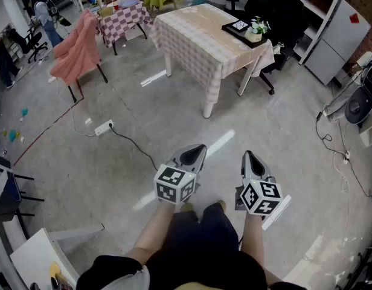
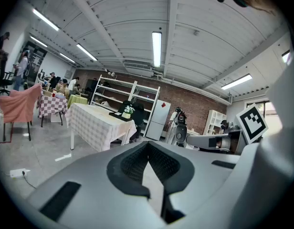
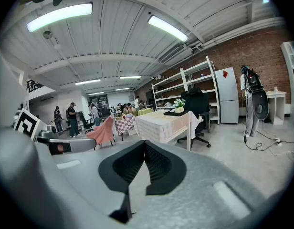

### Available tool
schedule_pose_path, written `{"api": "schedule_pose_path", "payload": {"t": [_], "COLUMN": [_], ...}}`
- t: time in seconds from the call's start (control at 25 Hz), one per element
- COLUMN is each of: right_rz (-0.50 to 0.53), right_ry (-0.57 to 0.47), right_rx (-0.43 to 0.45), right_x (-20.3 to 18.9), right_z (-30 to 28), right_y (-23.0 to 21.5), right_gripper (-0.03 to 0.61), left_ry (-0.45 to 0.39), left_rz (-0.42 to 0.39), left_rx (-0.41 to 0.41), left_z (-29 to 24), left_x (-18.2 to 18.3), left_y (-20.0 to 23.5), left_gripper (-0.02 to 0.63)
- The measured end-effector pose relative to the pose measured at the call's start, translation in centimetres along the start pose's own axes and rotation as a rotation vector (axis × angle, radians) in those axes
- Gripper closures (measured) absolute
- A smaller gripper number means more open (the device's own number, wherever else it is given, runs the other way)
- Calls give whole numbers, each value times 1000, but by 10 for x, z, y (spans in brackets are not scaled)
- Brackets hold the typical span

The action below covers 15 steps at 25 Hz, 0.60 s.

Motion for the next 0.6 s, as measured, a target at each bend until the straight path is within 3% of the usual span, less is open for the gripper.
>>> {"api": "schedule_pose_path", "payload": {"t": [0.44,0.6], "right_rz": [-13,-14], "right_ry": [51,40], "right_rx": [-66,-52], "right_x": [-20,-15], "right_z": [10,-1], "right_y": [2,-6], "right_gripper": [574,574], "left_ry": [39,30], "left_rz": [0,5], "left_rx": [-18,-14], "left_z": [3,-7], "left_x": [-14,-9], "left_y": [-1,1], "left_gripper": [604,604]}}
Point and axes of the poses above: the fingertips, and each gripper's own axes: z backward along the fingers, y to its left, x out of its top, the point moved 2 cm from there along z, backward along the fingers, and after that the axes turned 15 degrees about z, right-handed, at the moved point
